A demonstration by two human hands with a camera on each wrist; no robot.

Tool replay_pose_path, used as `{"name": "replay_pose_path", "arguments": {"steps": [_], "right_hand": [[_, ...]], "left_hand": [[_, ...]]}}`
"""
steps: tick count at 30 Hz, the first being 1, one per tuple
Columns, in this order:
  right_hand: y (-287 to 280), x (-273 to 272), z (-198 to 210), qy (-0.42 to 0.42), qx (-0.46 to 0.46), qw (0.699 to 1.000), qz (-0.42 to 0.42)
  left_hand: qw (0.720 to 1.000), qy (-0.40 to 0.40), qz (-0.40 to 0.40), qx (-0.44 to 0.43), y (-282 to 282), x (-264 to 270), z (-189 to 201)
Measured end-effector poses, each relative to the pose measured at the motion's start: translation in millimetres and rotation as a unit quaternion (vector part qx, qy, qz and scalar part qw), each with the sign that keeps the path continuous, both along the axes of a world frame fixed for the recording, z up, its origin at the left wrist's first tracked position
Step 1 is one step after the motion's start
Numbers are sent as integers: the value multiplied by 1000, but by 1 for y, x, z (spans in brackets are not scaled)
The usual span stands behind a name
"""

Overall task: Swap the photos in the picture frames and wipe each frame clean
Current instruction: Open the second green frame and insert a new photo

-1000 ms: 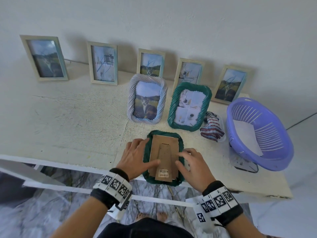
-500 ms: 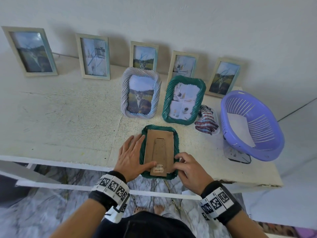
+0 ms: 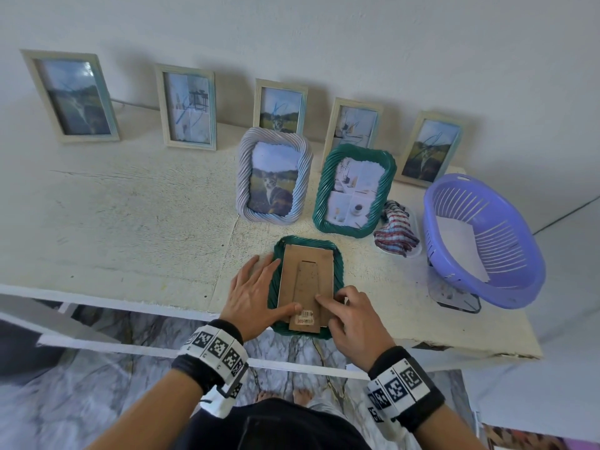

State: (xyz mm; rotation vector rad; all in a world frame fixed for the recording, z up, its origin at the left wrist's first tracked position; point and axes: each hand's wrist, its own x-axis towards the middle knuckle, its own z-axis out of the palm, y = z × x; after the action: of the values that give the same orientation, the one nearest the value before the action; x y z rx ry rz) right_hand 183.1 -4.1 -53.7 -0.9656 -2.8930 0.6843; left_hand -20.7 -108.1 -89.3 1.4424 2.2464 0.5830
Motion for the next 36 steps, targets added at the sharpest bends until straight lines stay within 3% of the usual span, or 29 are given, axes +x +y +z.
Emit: {"name": "replay_pose_path", "arguments": {"steps": [6,11,23,28,36], "right_hand": [[-2,-3,2,6,-1,1000,-14],[-2,-5,2,11,-6,1000,-28],[-5,-8,4,5,6,999,-41],[-11,-20,10,21,71,995,-61],[-25,-57,17,-52,77,990,-106]], "left_hand": [[998,-44,-47,-4,-7,-17,10],[990,-20,-126,-59,-12,-26,12],[984,-34,-167,-55,-21,-29,6],[985,-9,-168,-25,-26,-28,-1],[987,20,-161,6,-29,-27,-7]]}}
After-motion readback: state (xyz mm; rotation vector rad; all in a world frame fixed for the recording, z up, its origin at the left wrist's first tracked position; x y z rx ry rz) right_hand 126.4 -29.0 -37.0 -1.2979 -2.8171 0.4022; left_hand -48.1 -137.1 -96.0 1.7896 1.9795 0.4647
